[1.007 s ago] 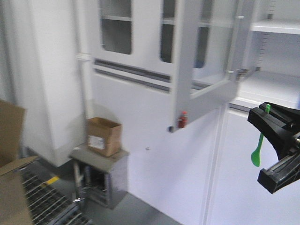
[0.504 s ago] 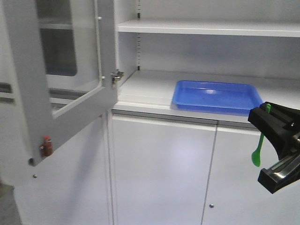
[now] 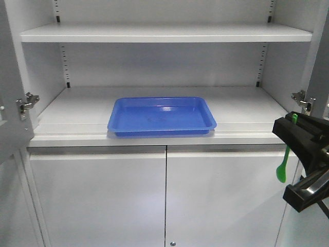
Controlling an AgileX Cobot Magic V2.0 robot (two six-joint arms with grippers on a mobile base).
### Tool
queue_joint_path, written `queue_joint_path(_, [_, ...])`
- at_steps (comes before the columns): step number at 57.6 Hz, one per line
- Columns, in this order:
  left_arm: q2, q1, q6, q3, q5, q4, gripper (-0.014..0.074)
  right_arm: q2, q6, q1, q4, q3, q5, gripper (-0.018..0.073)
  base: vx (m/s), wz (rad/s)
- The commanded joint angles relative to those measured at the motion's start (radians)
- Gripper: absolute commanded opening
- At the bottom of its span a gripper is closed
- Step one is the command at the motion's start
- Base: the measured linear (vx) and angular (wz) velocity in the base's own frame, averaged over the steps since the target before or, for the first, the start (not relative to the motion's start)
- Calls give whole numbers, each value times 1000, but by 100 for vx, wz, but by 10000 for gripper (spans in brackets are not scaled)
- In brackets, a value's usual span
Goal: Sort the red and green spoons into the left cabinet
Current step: 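Drive up to the open cabinet shelf holding the blue tray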
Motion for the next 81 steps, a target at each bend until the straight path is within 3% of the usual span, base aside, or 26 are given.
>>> queue_joint_path(1, [-9,-8,-6,-30,-78,-2,111,-6,4,0,21,-31,-47,-9,26,-26])
queue_joint_path(48, [-9,-8,-6,-30,-78,-2,111,-6,4,0,21,-31,-47,-9,29,-13])
queue_joint_path(81, [-9,-8,-6,-30,-78,-2,111,-6,4,0,21,-31,-47,-9,23,12])
